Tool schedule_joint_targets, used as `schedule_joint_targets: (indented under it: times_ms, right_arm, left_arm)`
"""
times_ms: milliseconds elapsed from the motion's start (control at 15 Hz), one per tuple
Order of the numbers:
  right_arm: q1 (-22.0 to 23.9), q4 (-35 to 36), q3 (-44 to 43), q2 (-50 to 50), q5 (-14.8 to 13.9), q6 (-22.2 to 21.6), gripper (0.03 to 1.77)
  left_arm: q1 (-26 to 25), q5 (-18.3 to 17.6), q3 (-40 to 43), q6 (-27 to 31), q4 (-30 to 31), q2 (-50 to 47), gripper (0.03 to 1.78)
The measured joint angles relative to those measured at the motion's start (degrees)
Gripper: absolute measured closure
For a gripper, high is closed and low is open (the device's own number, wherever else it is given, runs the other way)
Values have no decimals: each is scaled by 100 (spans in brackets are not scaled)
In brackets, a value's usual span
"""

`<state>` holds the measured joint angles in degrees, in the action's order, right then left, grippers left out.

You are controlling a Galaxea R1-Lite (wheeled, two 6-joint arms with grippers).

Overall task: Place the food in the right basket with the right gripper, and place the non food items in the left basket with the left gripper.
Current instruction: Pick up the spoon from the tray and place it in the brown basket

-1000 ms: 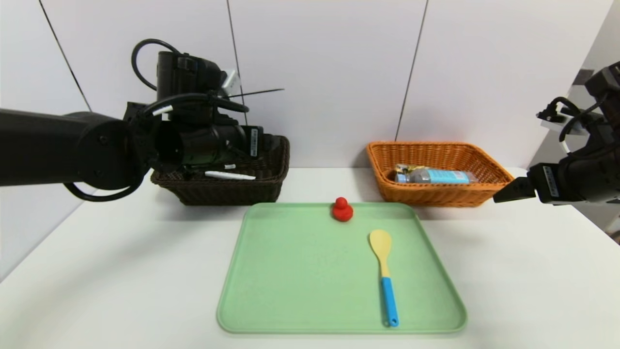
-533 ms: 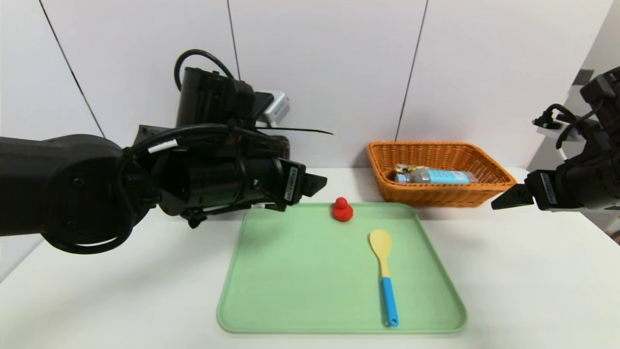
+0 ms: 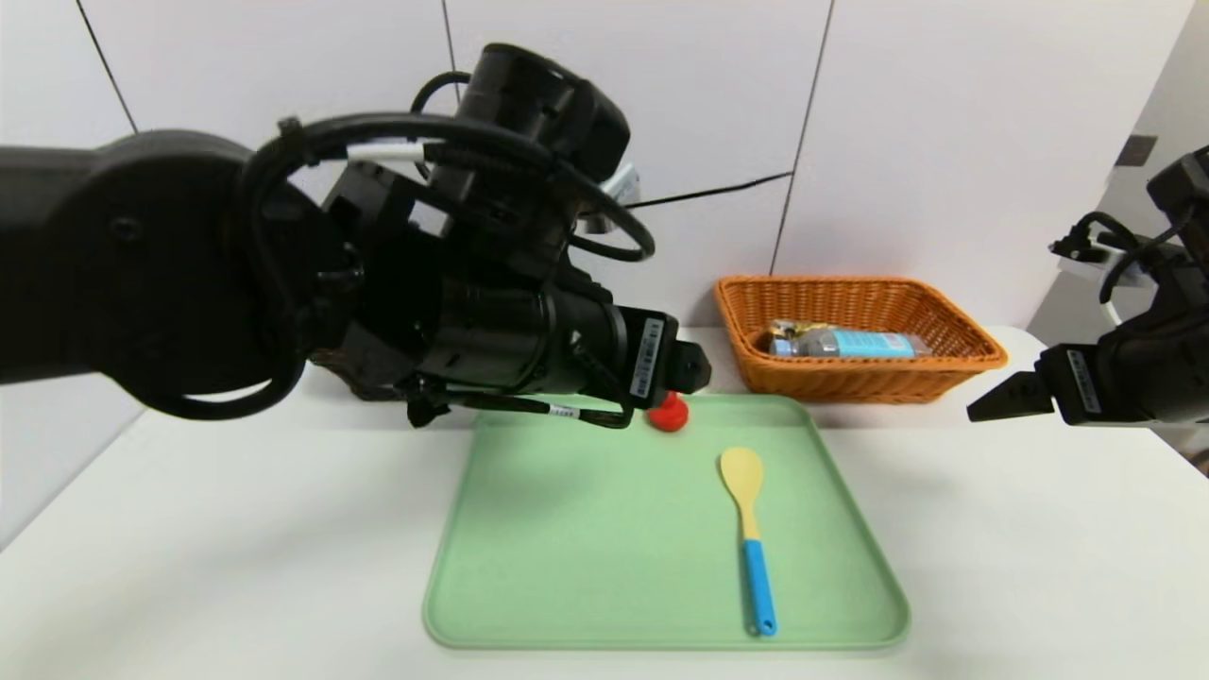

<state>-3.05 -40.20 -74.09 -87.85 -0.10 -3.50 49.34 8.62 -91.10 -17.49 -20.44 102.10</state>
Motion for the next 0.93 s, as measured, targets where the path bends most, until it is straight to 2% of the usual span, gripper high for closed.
schedule_joint_targets:
  times_ms: [200,400,533,933]
  right_arm:
    - [-23,-6,54,77,-6,2,9]
    - [-26,-6,78,124,-9,-2,9]
    - [-26,-6,111,138,-9,2,9]
    - [-26,-6,243,135,-1,-2,9]
  left_arm:
    - [59,-18,-1179,-596,-1230,512,12]
    - [206,-24,-1990,-1026,-1974,1119,12]
    - [372,-22,-2130,-1125,-2043,1412,12]
    - [767,0,-2182,-1943,-2175,1893,12]
